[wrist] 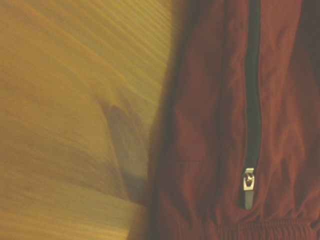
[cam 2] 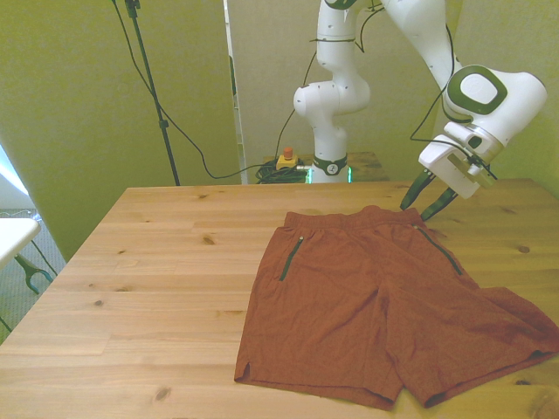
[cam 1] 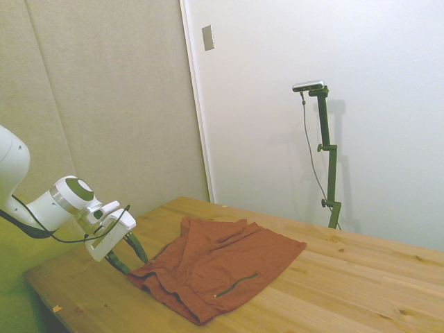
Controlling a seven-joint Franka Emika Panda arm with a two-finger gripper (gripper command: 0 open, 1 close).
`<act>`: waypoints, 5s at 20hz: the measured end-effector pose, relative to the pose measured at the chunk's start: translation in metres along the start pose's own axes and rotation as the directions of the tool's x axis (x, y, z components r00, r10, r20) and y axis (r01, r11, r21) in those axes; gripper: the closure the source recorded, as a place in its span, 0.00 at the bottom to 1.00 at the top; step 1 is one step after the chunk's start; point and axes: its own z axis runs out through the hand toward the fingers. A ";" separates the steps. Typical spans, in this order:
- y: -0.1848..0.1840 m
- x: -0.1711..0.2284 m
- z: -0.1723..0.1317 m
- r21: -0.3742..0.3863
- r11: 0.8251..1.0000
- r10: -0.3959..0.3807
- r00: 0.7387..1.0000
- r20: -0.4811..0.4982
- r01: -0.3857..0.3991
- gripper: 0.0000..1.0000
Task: Fold the shorts
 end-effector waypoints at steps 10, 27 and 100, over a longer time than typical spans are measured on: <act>-0.002 0.001 0.009 -0.015 1.000 -0.001 1.000 0.014 0.001 1.00; -0.007 -0.002 0.019 -0.017 1.000 -0.008 0.999 0.033 0.008 1.00; 0.100 0.043 0.016 0.115 0.990 -0.061 0.977 -0.204 0.086 0.00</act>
